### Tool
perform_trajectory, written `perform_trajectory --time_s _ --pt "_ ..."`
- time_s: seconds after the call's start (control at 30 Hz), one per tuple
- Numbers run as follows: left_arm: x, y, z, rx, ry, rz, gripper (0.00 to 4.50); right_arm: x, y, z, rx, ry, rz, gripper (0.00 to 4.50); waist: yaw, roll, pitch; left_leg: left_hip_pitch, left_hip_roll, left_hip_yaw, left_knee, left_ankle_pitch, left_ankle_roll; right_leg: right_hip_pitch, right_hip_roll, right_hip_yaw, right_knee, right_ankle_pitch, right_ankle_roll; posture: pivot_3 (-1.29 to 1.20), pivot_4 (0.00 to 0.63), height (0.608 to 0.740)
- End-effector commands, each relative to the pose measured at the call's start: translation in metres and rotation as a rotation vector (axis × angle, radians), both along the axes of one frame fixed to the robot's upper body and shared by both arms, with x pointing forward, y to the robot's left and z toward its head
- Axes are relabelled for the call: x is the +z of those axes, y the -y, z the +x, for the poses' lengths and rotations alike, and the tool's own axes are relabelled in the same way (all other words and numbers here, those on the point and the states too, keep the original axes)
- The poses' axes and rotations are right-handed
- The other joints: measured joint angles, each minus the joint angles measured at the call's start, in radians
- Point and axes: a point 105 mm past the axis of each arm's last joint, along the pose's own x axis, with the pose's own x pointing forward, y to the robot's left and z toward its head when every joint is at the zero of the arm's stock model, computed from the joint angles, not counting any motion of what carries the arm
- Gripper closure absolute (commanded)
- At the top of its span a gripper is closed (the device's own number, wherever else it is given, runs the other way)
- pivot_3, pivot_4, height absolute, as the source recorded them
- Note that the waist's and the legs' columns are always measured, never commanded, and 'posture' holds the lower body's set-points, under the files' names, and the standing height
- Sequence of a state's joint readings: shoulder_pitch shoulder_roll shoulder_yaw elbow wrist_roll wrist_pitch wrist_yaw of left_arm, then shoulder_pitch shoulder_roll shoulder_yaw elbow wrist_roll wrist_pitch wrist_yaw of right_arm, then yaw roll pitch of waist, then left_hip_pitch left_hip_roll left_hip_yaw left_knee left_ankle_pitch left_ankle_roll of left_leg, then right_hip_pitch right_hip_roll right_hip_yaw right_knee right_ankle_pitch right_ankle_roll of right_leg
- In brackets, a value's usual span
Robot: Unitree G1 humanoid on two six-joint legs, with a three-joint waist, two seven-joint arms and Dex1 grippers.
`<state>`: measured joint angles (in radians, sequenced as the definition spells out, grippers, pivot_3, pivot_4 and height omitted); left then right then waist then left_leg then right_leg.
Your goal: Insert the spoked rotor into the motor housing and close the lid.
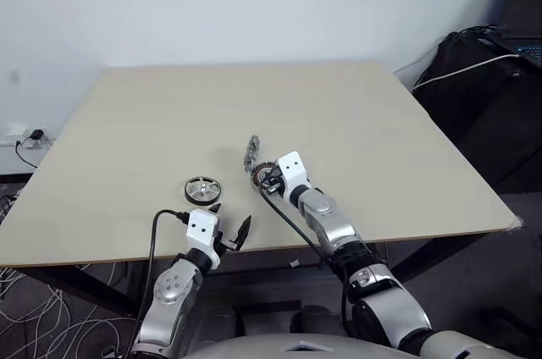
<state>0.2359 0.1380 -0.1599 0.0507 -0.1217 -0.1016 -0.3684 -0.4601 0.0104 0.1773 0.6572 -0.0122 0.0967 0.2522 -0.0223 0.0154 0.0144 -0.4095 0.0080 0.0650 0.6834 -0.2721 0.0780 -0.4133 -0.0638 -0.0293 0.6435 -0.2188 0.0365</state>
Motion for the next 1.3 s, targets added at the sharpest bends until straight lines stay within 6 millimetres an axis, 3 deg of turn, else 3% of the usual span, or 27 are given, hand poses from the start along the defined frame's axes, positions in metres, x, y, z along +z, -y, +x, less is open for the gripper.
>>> perform_trajectory --time_s 0.03,0.67,0.93,1.03,1.13,1.3 --pt "0.008 -0.001 0.007 0.003 0.058 -0.011 0.00 0.018 -0.003 0.011 -0.003 0.064 0.015 3.80 0.000 0.000 0.000 0.000 0.000 0.000 0.000 0.000 0.000 0.000 0.000 0.000 0.000 0.000 0.000 0.00 0.000 0.740" --pt "0.018 0.004 0.005 0.011 0.084 -0.019 0.00 0.014 -0.009 0.018 0.007 0.046 -0.003 3.80 -0.005 0.001 0.000 0.000 0.000 0.000 0.000 0.000 -0.001 0.000 -0.004 0.000 0.000 0.000 0.000 0.00 0.000 0.740" --pt "0.028 0.008 0.007 0.007 0.089 -0.025 0.00 0.012 -0.011 0.015 0.012 0.042 0.006 1.19 -0.006 0.001 0.000 0.000 0.000 0.000 0.000 -0.001 -0.001 0.000 -0.004 0.000 0.000 0.000 0.000 0.00 0.000 0.740" --pt "0.030 0.009 0.007 0.006 0.088 -0.025 0.00 0.022 -0.013 0.013 0.032 0.084 0.026 0.28 -0.005 0.001 0.000 0.000 0.000 0.000 0.000 -0.001 -0.001 0.000 -0.004 0.000 0.000 0.000 0.000 0.00 0.000 0.740" --pt "0.031 0.007 0.007 0.010 0.085 -0.025 0.00 0.042 -0.012 0.010 0.035 0.140 0.098 0.70 -0.004 0.001 0.000 0.000 0.000 0.000 0.000 0.000 -0.001 -0.001 -0.004 0.000 0.000 0.000 0.000 0.00 0.000 0.740" --pt "0.031 0.007 0.007 0.009 0.084 -0.026 0.00 0.055 -0.002 0.005 -0.015 0.168 0.070 2.31 -0.003 0.001 0.000 0.000 0.000 0.000 0.000 -0.001 -0.002 -0.001 -0.005 0.000 0.000 0.000 0.000 0.00 0.000 0.740"
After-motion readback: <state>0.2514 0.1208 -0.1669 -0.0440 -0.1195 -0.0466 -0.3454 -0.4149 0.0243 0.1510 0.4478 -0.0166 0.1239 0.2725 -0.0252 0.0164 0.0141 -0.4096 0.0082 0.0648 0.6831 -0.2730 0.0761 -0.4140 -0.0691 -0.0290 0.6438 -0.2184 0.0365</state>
